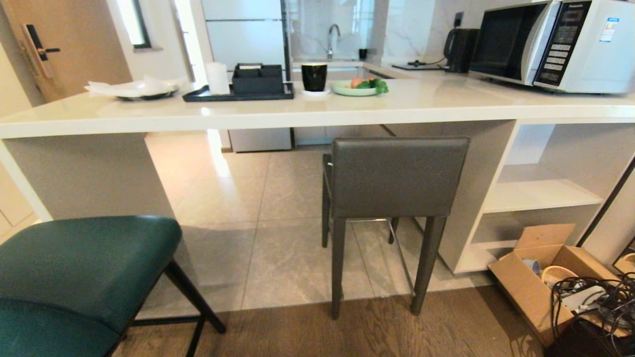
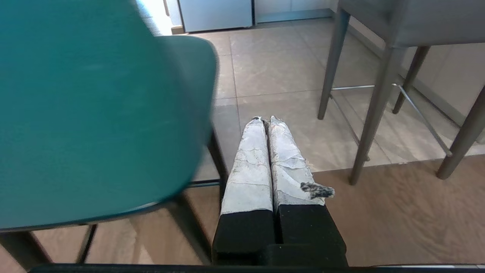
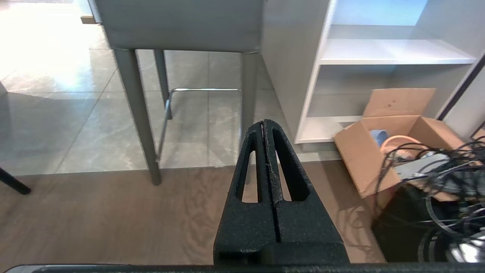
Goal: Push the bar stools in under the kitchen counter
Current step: Push the blue chair back under the dining table
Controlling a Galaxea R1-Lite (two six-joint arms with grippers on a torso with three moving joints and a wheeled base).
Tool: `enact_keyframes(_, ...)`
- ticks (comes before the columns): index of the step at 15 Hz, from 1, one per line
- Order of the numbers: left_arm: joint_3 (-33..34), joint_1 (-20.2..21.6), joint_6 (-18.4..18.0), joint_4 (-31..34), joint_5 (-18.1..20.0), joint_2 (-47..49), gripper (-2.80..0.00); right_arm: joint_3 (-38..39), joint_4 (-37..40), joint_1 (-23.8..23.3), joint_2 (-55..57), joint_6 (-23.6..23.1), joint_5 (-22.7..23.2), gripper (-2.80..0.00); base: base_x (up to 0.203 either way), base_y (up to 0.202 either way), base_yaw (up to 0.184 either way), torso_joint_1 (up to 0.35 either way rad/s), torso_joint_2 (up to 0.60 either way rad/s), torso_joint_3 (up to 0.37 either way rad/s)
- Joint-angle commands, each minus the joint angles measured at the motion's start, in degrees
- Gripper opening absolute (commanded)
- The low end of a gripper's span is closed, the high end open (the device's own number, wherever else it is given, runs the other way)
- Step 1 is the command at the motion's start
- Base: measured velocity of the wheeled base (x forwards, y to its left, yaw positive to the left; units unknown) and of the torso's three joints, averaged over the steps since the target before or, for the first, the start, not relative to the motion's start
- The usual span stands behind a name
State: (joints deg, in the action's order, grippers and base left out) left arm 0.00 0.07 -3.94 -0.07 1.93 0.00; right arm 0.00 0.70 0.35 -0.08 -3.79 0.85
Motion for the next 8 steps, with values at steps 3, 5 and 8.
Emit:
enact_keyframes(3,0.09,0.01,-0.02,-0.01,0.0,0.09,-2.8,0.09,0.0,0.0,0.08,0.01,0.03,-2.8,0.0,0.118,0.0,0.003,0.0,0.004)
enact_keyframes(5,0.09,0.01,-0.02,0.07,0.0,0.09,-2.8,0.09,0.0,0.01,0.08,0.0,0.03,-2.8,0.0,0.0,0.0,0.0,0.0,0.0)
enact_keyframes(8,0.09,0.01,0.07,0.16,0.0,0.09,-2.8,0.09,0.0,0.05,0.08,-0.04,0.03,-2.8,0.0,0.0,0.0,0.0,0.0,0.0)
